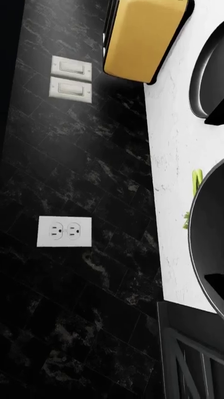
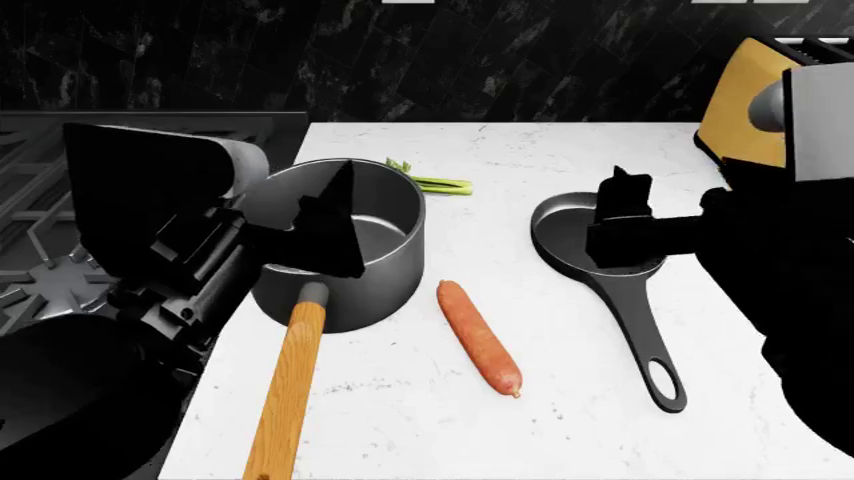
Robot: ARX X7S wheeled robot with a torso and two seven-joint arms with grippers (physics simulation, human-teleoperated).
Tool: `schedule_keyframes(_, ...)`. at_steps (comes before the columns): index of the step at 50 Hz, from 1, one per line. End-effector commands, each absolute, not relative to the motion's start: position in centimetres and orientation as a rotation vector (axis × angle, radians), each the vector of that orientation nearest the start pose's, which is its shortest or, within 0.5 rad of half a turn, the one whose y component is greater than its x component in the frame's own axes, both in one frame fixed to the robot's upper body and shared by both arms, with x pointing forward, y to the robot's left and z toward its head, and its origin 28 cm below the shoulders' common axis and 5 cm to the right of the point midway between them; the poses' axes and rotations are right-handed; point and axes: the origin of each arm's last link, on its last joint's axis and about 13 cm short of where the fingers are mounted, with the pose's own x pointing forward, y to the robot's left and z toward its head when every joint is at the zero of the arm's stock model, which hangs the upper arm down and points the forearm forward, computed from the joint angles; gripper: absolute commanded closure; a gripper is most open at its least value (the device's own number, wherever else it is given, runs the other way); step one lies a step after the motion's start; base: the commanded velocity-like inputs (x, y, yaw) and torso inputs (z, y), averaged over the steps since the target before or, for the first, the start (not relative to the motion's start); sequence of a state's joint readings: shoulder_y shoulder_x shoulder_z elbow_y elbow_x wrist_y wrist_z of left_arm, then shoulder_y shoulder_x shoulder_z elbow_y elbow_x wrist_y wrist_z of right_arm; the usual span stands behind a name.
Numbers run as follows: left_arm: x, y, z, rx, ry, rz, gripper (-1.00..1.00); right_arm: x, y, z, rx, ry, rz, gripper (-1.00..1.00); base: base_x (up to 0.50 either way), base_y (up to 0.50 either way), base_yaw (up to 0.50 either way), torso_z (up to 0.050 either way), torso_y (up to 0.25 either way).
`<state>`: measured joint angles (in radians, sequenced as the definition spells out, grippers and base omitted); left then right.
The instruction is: Place both pans onto different burners. Then place the celery and the sausage on different pans.
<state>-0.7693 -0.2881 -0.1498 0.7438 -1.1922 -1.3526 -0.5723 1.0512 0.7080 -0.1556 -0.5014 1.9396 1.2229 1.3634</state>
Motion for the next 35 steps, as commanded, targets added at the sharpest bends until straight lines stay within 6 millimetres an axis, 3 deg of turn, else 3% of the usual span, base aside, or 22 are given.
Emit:
schedule_keyframes(1, 22.1, 21.2, 25.3, -0.082, -0.112, -0.302, -1.00, 22.8, -14.5, 28.6, -0.010, 0.225, 0.029, -1.00, 0.00, 0.00, 0.00, 0.000, 0.000)
schedule_keyframes(11, 21.7, 21.1, 25.6, -0.082, -0.121, -0.307, -1.00, 24.1, -15.9, 27.2, 0.050, 0.285, 0.042, -1.00, 0.00, 0.00, 0.00, 0.000, 0.000)
schedule_keyframes(20, 21.9, 21.3, 25.5, -0.084, -0.122, -0.299, -1.00, 24.9, -16.0, 25.5, 0.010, 0.321, 0.034, -1.00, 0.00, 0.00, 0.00, 0.000, 0.000)
schedule_keyframes(35, 21.8, 21.2, 25.7, -0.102, -0.130, -0.274, -1.00, 24.7, -16.3, 23.3, 0.002, 0.379, 0.022, -1.00, 0.00, 0.00, 0.00, 0.000, 0.000)
